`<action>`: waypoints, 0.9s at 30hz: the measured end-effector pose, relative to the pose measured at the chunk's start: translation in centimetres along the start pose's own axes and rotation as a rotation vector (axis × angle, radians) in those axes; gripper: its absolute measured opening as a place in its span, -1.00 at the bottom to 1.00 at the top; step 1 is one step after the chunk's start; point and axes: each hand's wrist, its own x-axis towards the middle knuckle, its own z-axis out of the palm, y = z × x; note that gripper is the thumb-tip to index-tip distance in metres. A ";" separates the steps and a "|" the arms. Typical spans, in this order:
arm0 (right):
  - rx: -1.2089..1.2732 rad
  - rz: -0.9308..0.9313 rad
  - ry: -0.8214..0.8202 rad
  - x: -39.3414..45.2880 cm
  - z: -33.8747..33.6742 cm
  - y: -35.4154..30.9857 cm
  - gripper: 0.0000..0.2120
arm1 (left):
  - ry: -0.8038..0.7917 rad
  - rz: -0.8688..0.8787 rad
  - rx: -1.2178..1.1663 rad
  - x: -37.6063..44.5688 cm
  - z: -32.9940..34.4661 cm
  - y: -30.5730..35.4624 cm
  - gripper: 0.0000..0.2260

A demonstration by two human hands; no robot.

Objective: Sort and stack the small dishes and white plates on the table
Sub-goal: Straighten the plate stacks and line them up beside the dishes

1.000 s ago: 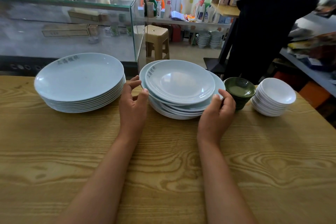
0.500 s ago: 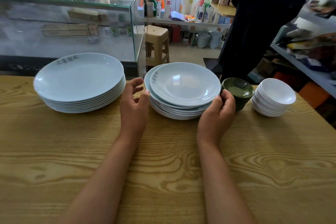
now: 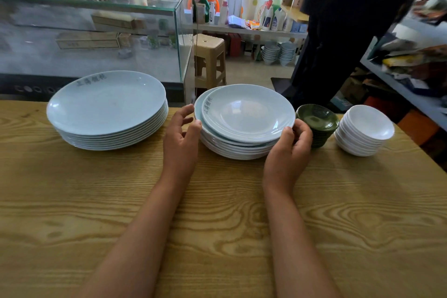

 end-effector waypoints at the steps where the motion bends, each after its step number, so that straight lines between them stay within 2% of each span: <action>1: 0.007 0.003 0.005 0.0 0.0 0.0 -0.68 | -0.001 -0.001 0.002 0.0 0.0 0.1 -0.72; 5: -0.005 0.011 0.016 0.1 0.0 0.0 -0.68 | -0.010 -0.014 0.001 0.0 0.0 0.0 -0.77; 14: -0.032 0.017 0.014 0.0 0.0 0.1 -0.74 | -0.005 -0.019 0.021 0.1 0.0 -0.1 -0.71; 18: -0.023 0.070 -0.002 0.1 0.1 0.1 -0.67 | -0.028 -0.041 0.007 0.2 0.1 -0.5 -0.65; 22: -0.031 0.118 -0.019 0.2 0.0 -0.2 -0.71 | -0.056 -0.021 0.054 0.3 0.1 -0.6 -0.56; 27: -0.025 0.126 -0.022 0.2 0.0 -0.3 -0.74 | -0.038 0.029 0.123 0.4 0.2 -0.7 -0.60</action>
